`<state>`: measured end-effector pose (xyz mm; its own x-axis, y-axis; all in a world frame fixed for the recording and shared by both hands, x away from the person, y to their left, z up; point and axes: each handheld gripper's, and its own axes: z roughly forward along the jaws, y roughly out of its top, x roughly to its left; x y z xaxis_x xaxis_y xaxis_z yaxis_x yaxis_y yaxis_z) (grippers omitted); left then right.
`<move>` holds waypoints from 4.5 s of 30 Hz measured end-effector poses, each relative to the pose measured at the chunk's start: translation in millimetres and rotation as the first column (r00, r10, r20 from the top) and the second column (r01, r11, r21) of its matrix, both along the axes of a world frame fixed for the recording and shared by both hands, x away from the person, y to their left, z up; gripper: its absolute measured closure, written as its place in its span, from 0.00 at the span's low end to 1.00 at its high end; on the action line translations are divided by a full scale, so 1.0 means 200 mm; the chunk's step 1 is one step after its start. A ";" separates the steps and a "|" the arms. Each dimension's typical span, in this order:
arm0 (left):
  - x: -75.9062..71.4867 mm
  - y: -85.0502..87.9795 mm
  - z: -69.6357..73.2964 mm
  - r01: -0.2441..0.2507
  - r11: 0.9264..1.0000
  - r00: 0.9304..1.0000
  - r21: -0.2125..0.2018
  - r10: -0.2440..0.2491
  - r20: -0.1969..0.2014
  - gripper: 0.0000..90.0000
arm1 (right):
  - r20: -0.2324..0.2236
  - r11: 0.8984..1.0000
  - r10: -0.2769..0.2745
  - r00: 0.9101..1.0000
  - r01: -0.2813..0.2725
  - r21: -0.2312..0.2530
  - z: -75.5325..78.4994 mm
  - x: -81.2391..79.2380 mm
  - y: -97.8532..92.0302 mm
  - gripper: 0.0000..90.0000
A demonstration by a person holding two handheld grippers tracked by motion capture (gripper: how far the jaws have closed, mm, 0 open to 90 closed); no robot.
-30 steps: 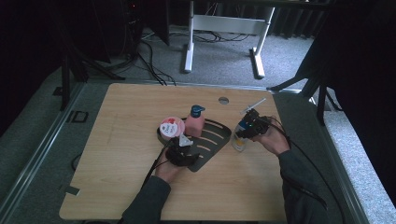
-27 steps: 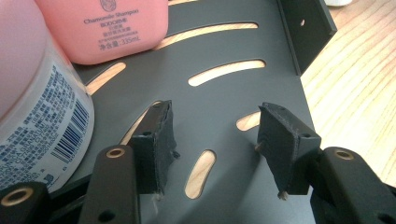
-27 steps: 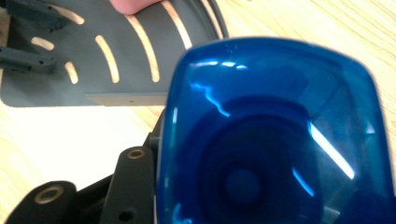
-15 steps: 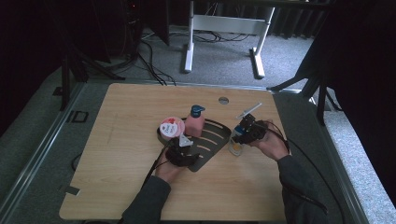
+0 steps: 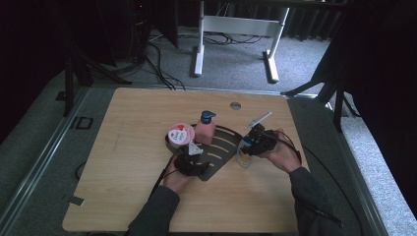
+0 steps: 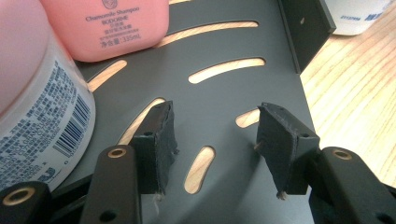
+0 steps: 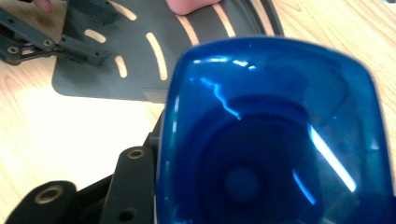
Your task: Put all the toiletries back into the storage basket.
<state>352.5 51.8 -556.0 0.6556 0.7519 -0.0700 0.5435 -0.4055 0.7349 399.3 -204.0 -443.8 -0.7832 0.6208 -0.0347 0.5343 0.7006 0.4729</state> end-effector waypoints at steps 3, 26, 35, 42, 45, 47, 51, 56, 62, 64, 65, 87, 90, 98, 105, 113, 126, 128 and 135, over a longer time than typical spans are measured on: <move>0.00 0.00 0.00 -0.003 1.000 1.000 -0.002 0.003 0.002 0.52 | 0.002 1.000 0.012 1.000 -0.012 -0.002 0.00 -0.02 0.01 0.62; -0.02 0.03 0.00 -0.013 1.000 1.000 -0.010 0.013 0.002 0.52 | 0.009 0.995 0.095 0.995 -0.095 -0.001 -0.01 -0.11 0.13 0.62; -0.03 0.03 0.00 -0.011 1.000 1.000 -0.004 0.011 -0.003 0.52 | 0.013 0.990 0.138 0.990 -0.138 -0.002 0.00 -0.14 0.18 0.62; -0.03 0.03 0.00 -0.007 1.000 1.000 -0.002 0.007 -0.001 0.52 | 0.003 0.987 0.162 0.987 -0.162 0.004 -0.01 -0.15 0.22 0.62; -0.03 0.04 0.00 -0.008 1.000 1.000 -0.011 0.008 -0.007 0.52 | -0.001 0.985 0.175 0.985 -0.175 0.004 -0.02 -0.16 0.24 0.62; -0.03 0.04 0.00 -0.007 1.000 1.000 -0.011 0.007 -0.008 0.53 | -0.001 0.983 0.182 0.983 -0.182 0.006 -0.02 -0.16 0.26 0.62; -0.03 0.04 0.00 -0.008 1.000 1.000 -0.011 0.008 -0.006 0.53 | 0.002 0.981 0.192 0.981 -0.192 0.011 -0.01 -0.16 0.29 0.62; -0.03 0.04 0.00 -0.008 1.000 1.000 -0.012 0.008 -0.006 0.53 | 0.008 0.980 0.198 0.980 -0.198 0.020 0.00 -0.14 0.33 0.62; -0.03 0.04 0.00 -0.010 1.000 1.000 -0.010 0.009 -0.002 0.53 | 0.007 0.980 0.193 0.981 -0.193 0.039 0.00 -0.11 0.35 0.62; -0.03 0.04 0.00 -0.010 1.000 1.000 -0.011 0.010 -0.003 0.53 | 0.010 0.981 0.189 0.982 -0.189 0.041 0.00 -0.11 0.36 0.62; -0.03 0.04 0.00 -0.010 1.000 1.000 -0.011 0.010 -0.002 0.53 | 0.011 0.982 0.186 0.983 -0.186 0.041 0.00 -0.10 0.36 0.62; -0.03 0.04 0.00 -0.006 1.000 1.000 -0.005 0.006 0.002 0.53 | 0.037 0.992 0.105 0.994 -0.108 0.072 0.00 0.03 0.38 0.62; -0.03 0.04 0.00 -0.008 1.000 1.000 -0.007 0.008 0.002 0.53 | 0.034 0.993 0.085 0.996 -0.087 0.075 -0.01 0.05 0.37 0.62; -0.03 0.04 0.00 -0.007 1.000 1.000 -0.007 0.007 0.002 0.53 | 0.048 0.997 0.043 0.998 -0.046 0.066 -0.01 0.11 0.34 0.62; -0.03 0.04 0.00 -0.005 1.000 1.000 -0.008 0.005 0.002 0.53 | 0.057 0.997 -0.001 0.998 -0.004 0.072 -0.01 0.18 0.32 0.62; -0.03 0.04 0.00 -0.004 1.000 1.000 -0.007 0.004 0.002 0.53 | 0.066 0.997 -0.030 0.997 0.025 0.069 -0.02 0.23 0.33 0.62; -0.03 0.03 -0.01 -0.001 1.000 1.000 -0.007 0.001 0.004 0.53 | 0.063 0.995 -0.072 0.995 0.067 0.078 -0.01 0.31 0.36 0.62; -0.03 0.03 0.00 0.000 1.000 1.000 -0.006 0.000 0.004 0.53 | 0.066 0.995 -0.081 0.995 0.076 0.069 -0.02 0.32 0.36 0.62; -0.03 0.03 0.00 0.010 1.000 1.000 -0.006 -0.010 0.002 0.53 | 0.065 0.992 -0.109 0.992 0.105 0.068 -0.02 0.34 0.35 0.62</move>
